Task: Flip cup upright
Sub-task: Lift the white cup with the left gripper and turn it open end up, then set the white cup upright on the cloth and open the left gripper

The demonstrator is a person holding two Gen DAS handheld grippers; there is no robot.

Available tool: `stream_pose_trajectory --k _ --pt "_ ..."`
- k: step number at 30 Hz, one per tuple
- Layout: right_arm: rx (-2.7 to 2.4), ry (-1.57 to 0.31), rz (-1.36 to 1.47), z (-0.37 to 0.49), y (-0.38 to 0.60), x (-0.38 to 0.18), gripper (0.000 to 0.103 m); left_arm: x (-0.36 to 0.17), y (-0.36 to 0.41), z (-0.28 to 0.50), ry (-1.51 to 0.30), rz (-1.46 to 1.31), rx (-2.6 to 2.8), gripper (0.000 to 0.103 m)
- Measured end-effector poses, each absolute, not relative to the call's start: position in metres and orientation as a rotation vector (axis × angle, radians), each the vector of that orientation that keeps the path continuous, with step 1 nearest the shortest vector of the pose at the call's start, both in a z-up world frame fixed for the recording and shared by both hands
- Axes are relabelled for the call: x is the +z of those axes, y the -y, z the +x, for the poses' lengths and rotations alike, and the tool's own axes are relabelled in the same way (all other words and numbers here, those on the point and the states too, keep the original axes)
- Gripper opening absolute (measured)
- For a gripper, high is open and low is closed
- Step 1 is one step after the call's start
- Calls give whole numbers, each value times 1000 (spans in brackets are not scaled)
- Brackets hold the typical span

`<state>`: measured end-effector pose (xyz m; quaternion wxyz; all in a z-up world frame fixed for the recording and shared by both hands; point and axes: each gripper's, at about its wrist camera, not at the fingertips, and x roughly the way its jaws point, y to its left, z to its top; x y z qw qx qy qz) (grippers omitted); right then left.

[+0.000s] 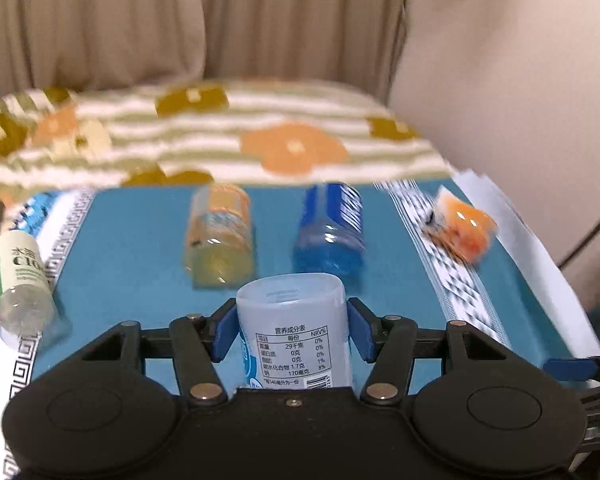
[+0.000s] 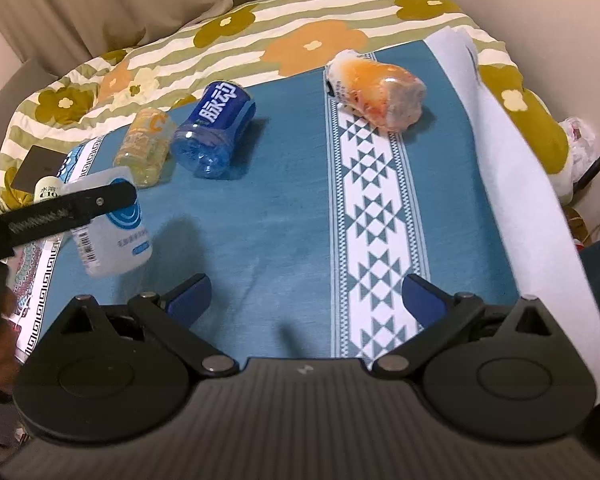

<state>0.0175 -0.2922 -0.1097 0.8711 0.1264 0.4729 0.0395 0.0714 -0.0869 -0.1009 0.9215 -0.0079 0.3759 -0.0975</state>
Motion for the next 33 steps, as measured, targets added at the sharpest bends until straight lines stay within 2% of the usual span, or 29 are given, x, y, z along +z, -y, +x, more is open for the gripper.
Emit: stream_pose_trajectory --k 8,11,20,29,33 --pt "73 -940 184 -1 272 -118 103 -127 93 46 -504 50 -210 64" --pt "84 -932 154 -7 265 -122 103 -139 92 42 -461 82 -195 65" --pt "121 -937 103 -21 251 -125 103 -150 88 31 -495 47 -182 66" --pt "113 -943 54 -22 250 -122 103 -143 90 39 -702 64 -182 67" --pt "115 -942 53 -22 253 -121 103 -143 89 43 -739 59 -185 68"
